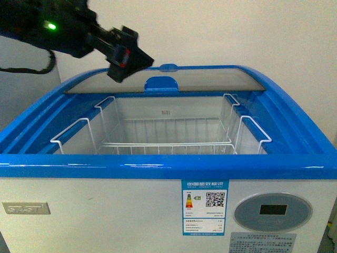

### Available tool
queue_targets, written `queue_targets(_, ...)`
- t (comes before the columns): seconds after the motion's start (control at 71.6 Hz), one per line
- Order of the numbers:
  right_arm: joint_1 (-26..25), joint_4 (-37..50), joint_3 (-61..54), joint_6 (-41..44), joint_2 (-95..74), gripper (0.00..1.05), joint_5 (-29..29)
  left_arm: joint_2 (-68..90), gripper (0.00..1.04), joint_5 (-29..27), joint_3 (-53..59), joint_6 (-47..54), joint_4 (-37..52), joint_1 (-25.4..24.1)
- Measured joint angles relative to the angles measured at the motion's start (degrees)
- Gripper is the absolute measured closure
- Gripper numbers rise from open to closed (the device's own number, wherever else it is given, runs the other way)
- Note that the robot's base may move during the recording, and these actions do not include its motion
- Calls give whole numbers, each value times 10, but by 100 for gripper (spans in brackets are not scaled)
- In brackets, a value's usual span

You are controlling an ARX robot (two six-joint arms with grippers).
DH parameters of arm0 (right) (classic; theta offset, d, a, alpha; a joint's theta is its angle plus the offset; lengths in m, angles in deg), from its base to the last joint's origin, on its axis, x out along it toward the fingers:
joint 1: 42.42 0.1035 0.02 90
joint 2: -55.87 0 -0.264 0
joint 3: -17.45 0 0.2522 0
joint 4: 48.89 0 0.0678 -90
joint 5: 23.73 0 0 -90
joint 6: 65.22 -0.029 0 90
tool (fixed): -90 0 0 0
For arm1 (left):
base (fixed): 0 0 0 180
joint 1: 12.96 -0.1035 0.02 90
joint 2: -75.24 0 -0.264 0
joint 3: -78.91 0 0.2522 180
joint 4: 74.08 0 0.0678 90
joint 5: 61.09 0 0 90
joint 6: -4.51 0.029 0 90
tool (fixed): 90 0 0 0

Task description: Put drink in fridge

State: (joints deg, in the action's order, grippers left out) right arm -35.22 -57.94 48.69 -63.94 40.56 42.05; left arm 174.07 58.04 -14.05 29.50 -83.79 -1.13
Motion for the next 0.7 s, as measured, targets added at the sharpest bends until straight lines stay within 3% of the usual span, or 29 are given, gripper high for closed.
queue_targets(0.196,0,0,0,0,0,66,0,-264,8,41,281,-191,66,-61)
queue_targets(0.335,0,0,0,0,0,66,0,-469,8,67,424,-289,34,-82)
queue_targets(0.363,0,0,0,0,0,66,0,-508,14,-30,452,-285,52,-66)
queue_targets(0.405,0,0,0,0,0,66,0,-551,21,-127,482,-276,60,-49)
queue_targets(0.461,0,0,0,0,0,66,0,-612,30,-247,522,-267,48,-43)
queue_targets(0.517,0,0,0,0,0,66,0,-673,39,-324,561,-263,24,-44)
queue_targets(0.587,0,0,0,0,0,66,-2,-735,49,-350,604,-262,11,-54)
queue_targets(0.629,0,0,0,0,0,66,-1,-770,60,-303,629,-259,11,-87)
queue_targets(0.698,-8,-32,10,-6,-7,66,29,-787,72,-297,649,-258,15,-110)
